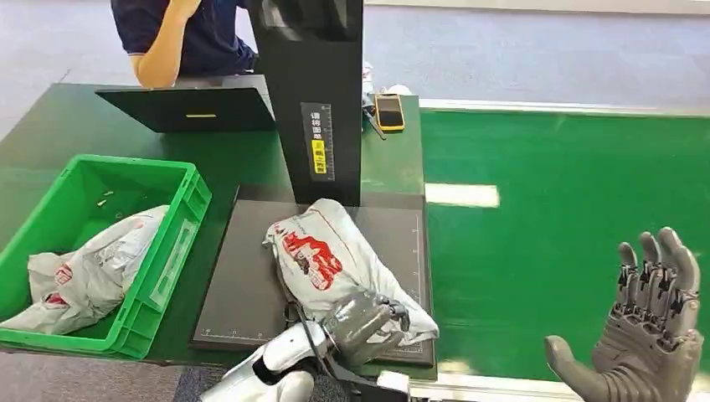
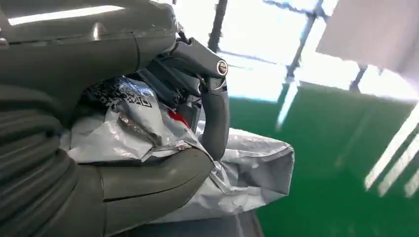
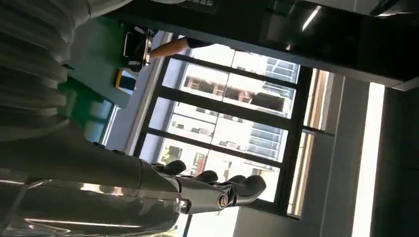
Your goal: Moved the parcel from conveyor to table for the left to box.
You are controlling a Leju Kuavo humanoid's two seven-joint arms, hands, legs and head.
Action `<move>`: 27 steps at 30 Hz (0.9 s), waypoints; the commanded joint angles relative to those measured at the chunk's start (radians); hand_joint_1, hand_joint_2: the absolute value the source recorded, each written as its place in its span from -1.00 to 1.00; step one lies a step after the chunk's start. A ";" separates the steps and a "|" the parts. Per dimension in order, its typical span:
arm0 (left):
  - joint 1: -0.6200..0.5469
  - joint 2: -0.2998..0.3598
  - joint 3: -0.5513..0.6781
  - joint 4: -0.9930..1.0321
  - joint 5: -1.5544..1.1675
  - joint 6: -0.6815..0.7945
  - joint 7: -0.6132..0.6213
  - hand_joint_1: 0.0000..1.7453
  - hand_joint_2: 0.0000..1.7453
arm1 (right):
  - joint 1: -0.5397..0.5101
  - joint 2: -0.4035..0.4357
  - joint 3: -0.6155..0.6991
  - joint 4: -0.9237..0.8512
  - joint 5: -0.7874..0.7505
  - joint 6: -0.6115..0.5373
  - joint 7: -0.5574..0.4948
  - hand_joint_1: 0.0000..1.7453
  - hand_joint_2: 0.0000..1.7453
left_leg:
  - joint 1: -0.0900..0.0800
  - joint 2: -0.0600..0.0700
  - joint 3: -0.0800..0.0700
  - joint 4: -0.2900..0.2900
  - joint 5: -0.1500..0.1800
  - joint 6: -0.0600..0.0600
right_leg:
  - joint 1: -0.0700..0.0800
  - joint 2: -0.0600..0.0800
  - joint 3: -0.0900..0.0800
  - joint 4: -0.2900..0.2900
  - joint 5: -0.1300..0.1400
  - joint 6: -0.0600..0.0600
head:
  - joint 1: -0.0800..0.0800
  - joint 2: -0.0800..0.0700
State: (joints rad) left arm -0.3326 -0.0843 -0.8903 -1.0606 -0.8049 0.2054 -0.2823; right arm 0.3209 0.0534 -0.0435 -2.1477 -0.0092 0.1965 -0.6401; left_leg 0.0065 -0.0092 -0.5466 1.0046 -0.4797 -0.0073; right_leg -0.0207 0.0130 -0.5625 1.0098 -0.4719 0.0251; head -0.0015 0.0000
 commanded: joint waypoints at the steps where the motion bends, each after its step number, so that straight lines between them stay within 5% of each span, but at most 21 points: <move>1: 0.082 0.115 0.243 -0.367 0.004 0.045 0.024 1.00 1.00 | 0.030 0.043 -0.059 0.002 -0.008 -0.005 0.008 -1.00 1.00 | 0.002 0.005 0.000 -0.002 0.000 -0.001 | 0.003 0.002 -0.001 -0.002 0.002 -0.004 | 0.000 0.000; 6: 0.094 0.096 0.252 -0.355 -0.011 0.076 0.014 1.00 1.00 | 0.029 0.049 -0.064 0.002 -0.010 -0.006 0.010 -1.00 1.00 | 0.001 0.002 0.001 -0.002 0.001 0.000 | 0.002 -0.001 0.001 -0.002 0.001 -0.003 | 0.000 0.000; 19: 0.413 0.132 0.504 -0.984 -0.055 0.493 -0.102 1.00 1.00 | 0.159 0.119 -0.117 -0.097 -0.019 0.040 0.018 -1.00 1.00 | 0.001 0.004 0.000 -0.001 -0.002 -0.001 | 0.002 0.002 -0.001 0.000 -0.002 -0.003 | 0.000 0.000; 20: 0.458 0.064 0.573 -1.062 -0.030 0.493 -0.222 1.00 1.00 | 0.155 0.118 -0.113 -0.092 -0.020 0.046 0.020 -1.00 1.00 | 0.001 0.004 -0.001 -0.001 -0.002 -0.001 | 0.001 0.002 -0.002 0.000 -0.002 -0.003 | 0.000 0.000; 27: 0.529 -0.034 0.680 -1.168 0.047 0.493 -0.416 1.00 1.00 | 0.114 0.094 -0.096 -0.053 -0.034 0.030 0.030 -1.00 1.00 | 0.002 0.004 -0.001 -0.001 -0.002 0.000 | 0.002 0.001 -0.001 -0.001 -0.002 -0.003 | 0.000 0.000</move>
State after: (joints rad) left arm 0.1014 -0.0191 -0.3776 -2.0341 -0.8133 0.6840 -0.5956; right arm 0.4478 0.1381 -0.1263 -2.2297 -0.0282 0.2369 -0.6210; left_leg 0.0075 -0.0087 -0.5476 1.0037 -0.4812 -0.0080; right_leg -0.0202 0.0130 -0.5631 1.0098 -0.4748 0.0241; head -0.0011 0.0000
